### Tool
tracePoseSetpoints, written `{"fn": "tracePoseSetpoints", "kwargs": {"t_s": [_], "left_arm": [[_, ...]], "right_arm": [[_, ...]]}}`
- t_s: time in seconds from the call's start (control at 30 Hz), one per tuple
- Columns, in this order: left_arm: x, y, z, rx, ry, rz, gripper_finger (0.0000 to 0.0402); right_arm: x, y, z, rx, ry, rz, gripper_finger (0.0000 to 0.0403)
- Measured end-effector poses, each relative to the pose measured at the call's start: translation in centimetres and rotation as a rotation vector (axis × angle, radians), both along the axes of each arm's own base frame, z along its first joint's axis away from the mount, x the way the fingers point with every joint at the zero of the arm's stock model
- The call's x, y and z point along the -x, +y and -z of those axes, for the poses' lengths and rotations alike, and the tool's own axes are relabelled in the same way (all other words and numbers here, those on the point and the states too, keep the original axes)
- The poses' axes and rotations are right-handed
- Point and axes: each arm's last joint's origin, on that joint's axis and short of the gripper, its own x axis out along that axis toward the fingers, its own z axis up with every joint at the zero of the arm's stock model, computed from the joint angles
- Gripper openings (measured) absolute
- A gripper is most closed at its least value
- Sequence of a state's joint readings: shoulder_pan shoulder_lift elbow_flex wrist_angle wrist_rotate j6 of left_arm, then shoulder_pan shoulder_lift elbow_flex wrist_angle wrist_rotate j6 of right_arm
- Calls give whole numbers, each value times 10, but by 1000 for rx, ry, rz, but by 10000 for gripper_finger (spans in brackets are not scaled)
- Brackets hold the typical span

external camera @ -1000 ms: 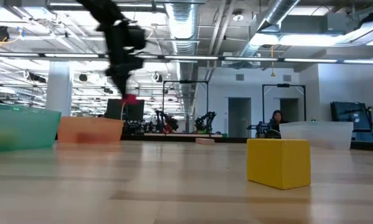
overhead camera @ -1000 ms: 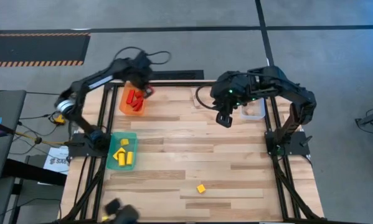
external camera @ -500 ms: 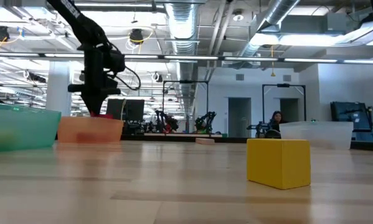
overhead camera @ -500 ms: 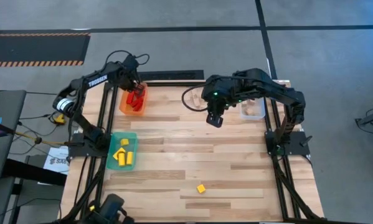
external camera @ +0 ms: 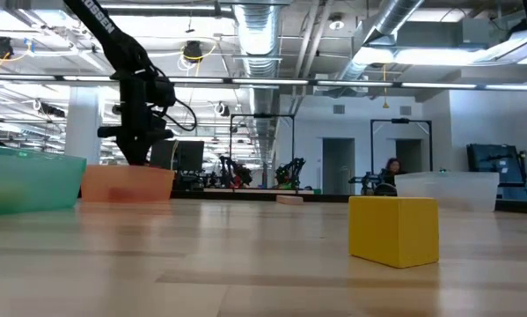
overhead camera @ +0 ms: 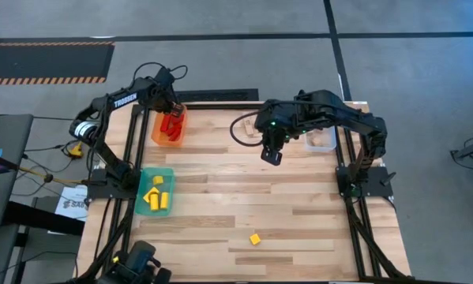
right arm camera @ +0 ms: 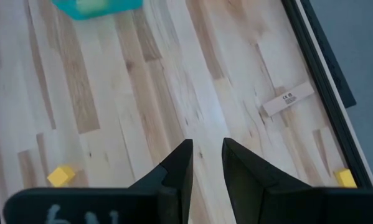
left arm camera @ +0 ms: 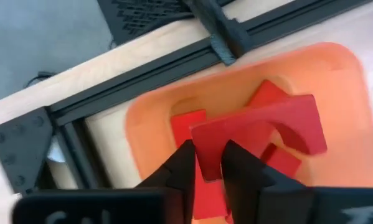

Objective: Sort & place blocks by color
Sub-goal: Put the red wooden block into the orange bin, then put the yellow wooden block into the green bin

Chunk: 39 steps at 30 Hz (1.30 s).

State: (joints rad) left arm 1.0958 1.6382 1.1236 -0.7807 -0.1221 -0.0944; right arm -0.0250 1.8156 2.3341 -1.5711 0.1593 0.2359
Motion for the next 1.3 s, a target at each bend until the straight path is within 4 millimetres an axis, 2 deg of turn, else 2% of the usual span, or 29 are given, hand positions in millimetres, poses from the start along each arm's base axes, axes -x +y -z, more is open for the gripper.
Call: {"fn": "tracePoseSetpoints", "kwargs": {"t_s": [0.27, 0.43, 0.57, 0.7, 0.8, 0.9, 1.07, 1.2, 1.3], "left_arm": [[-1, 1, -8, 0, 0, -20, 169], [-5, -1, -36, -34, -101, 55, 224], [-12, -16, -61, -78, -226, 135, 244], [-25, -41, -86, -115, -339, 238, 247], [-41, -68, -98, -149, -465, 339, 244], [-62, -98, -103, -201, -586, 467, 241], [-91, -153, -99, -254, -740, 691, 236], [-103, -188, -97, -276, -804, 815, 232], [-111, -206, -99, -283, -839, 880, 230]], "right_arm": [[0, 0, 0, 0, 0, 0, 107], [0, 0, 0, 0, 0, 0, 107], [0, -1, 0, 2, 1, -3, 107], [2, 0, -1, 0, -5, -2, 107], [5, 3, -5, -2, -16, -9, 107], [8, 8, -7, 0, -24, -22, 107], [6, 13, -4, 1, -17, -25, 107], [8, 10, 13, 23, 45, 16, 107], [17, 1, 31, 5, 40, 71, 107]]}}
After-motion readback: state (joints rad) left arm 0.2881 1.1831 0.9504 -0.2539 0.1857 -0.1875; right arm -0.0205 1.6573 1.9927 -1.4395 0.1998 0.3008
